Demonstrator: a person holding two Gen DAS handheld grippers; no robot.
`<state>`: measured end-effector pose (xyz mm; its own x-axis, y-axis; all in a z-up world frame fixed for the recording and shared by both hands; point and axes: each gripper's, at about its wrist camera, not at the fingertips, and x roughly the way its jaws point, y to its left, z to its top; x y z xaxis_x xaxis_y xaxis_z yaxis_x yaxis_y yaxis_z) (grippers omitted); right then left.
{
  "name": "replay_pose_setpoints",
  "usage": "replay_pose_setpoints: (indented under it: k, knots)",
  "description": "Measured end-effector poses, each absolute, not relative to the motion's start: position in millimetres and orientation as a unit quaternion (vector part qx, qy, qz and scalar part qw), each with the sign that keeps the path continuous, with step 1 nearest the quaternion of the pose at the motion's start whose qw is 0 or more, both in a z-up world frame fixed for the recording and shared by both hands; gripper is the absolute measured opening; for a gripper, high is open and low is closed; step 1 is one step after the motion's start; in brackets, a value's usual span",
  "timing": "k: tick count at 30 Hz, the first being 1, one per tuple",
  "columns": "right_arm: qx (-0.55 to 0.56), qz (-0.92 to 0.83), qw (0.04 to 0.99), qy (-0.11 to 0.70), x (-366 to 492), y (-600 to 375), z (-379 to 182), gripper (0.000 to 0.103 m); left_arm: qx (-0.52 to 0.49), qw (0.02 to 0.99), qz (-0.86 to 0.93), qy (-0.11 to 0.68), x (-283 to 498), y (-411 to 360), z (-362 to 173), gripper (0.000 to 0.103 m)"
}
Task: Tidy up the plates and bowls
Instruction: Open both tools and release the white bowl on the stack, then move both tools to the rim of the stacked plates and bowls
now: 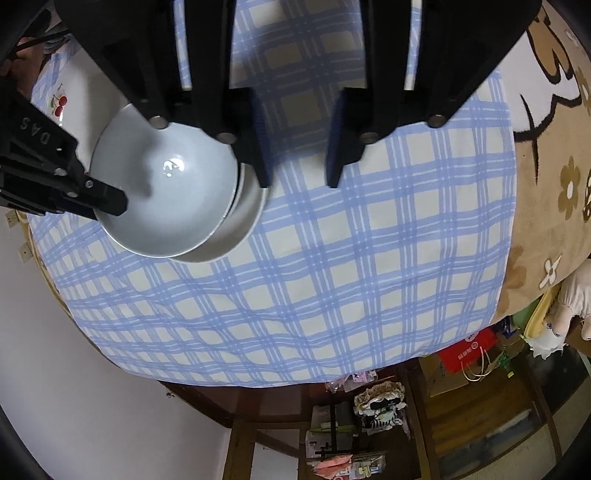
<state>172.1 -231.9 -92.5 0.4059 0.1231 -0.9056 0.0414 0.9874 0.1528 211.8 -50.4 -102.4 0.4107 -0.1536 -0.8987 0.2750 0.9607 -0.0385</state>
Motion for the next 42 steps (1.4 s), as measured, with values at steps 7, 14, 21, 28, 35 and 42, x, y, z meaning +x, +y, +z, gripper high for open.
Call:
replay_pose_setpoints:
  k: [7, 14, 21, 28, 35, 42]
  knots:
    - [0.089, 0.008, 0.847, 0.524, 171, -254, -76, 0.058, 0.055, 0.842, -0.107, 0.525, 220, -40, -100, 0.075]
    - [0.087, -0.039, 0.859, 0.503, 170, -282, -68, 0.098, 0.076, 0.846, -0.072, 0.522, 227, -29, -102, 0.085]
    - [0.096, -0.065, 0.861, 0.496, 169, -299, -70, 0.103, 0.088, 0.837, -0.075, 0.534, 231, -31, -107, 0.088]
    - [0.054, -0.081, 0.839, 0.535, 173, -298, -90, 0.103, 0.087, 0.828, -0.085, 0.547, 234, -32, -112, 0.088]
    - [0.094, -0.068, 0.808, 0.578, 174, -304, -110, 0.103, 0.088, 0.820, -0.089, 0.559, 235, -35, -118, 0.088]
    - [0.088, -0.062, 0.799, 0.592, 175, -298, -119, 0.103, 0.096, 0.818, -0.083, 0.561, 235, -39, -121, 0.088]
